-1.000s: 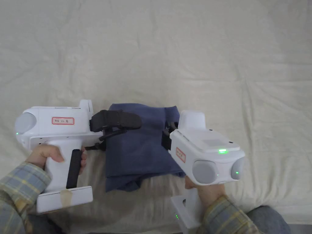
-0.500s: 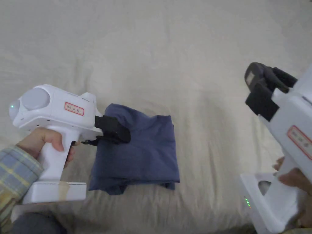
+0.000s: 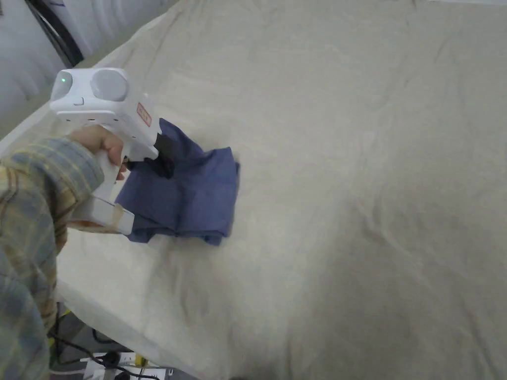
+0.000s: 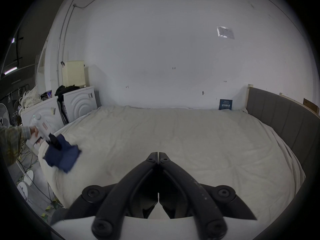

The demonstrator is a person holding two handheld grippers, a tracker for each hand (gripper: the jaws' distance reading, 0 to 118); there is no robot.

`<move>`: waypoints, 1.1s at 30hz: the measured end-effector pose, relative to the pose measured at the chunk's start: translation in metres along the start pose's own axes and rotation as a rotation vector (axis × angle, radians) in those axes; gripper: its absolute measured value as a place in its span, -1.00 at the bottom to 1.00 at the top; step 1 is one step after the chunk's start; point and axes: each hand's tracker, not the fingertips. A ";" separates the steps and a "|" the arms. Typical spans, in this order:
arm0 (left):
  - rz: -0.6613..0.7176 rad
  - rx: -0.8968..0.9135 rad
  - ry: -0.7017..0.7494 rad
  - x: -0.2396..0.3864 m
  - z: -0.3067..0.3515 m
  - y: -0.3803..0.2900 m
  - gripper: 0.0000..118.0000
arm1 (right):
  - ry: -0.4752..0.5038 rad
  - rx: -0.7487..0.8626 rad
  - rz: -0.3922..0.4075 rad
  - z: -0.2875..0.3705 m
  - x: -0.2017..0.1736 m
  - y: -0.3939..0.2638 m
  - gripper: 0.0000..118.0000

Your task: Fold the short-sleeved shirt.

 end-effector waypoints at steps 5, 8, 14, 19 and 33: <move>-0.081 0.084 0.302 -0.036 -0.021 0.028 -0.04 | 0.005 -0.056 -0.023 -0.028 -0.020 -0.006 -0.98; -0.089 0.201 0.372 -0.042 -0.021 0.028 0.69 | 0.004 -0.076 -0.027 -0.040 -0.030 -0.010 -0.98; -0.126 0.447 0.398 -0.021 0.025 0.014 -0.75 | 0.016 -0.071 -0.027 -0.040 -0.017 0.008 -0.98; -0.091 0.745 0.208 0.034 0.107 -0.011 -1.00 | -0.002 -0.003 -0.014 -0.009 0.014 0.020 -0.98; -0.147 1.166 -0.268 0.239 0.267 -0.157 -1.00 | -0.139 0.184 0.015 0.103 0.083 0.054 -0.98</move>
